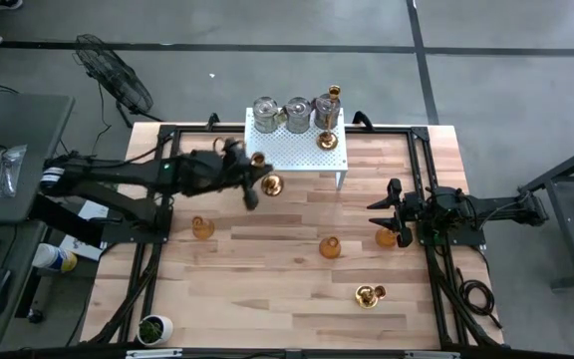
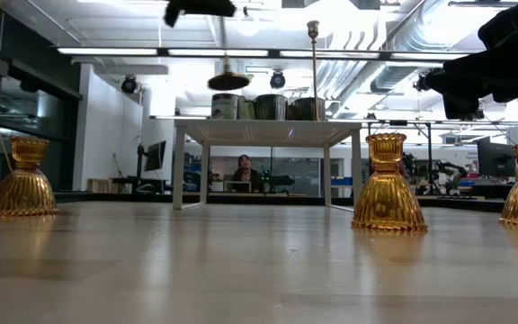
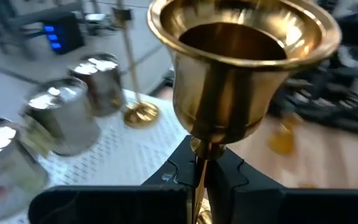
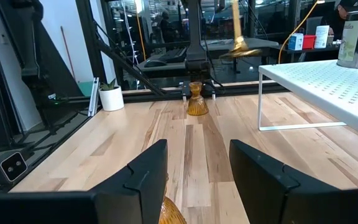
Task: Pick & Place candle stick holders
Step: Put the top gold candle stick holder aligned with the other gold candle stick holder on the shelf
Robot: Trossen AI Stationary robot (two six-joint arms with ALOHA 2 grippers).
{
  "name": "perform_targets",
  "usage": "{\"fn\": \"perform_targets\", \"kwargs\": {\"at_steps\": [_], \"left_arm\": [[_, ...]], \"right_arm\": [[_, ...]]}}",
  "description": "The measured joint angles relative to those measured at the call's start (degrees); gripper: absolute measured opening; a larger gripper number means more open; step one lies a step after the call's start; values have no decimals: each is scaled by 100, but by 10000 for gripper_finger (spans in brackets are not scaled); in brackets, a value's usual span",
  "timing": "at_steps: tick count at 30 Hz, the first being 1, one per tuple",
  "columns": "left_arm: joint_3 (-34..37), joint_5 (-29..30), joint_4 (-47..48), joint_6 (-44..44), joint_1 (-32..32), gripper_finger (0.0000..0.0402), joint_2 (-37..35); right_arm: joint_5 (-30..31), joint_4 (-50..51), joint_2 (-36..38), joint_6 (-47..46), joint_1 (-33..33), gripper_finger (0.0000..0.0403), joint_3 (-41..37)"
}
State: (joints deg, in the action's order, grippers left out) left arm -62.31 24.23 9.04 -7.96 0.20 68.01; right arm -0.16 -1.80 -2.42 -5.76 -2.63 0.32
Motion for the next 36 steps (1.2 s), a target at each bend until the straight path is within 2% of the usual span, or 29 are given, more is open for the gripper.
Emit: {"fn": "perform_targets", "kwargs": {"at_steps": [7,13,20,29,36], "left_arm": [[-988,461,14,-20,622,6,1009],[-1878,392,64,-3,1140,6,1841],[-2792,397,840,-460,1476,6,2553],[-2919,692,803,-743,1591,6,2853],[-2919,679,940,-1149,1714,6,2869]], "right_arm": [[2,0,0,0,0,165,0],[2,0,-1,0,0,165,0],[4,0,0,0,0,165,0],[2,1,-2,0,0,165,0],[2,0,-2,0,0,165,0]]}}
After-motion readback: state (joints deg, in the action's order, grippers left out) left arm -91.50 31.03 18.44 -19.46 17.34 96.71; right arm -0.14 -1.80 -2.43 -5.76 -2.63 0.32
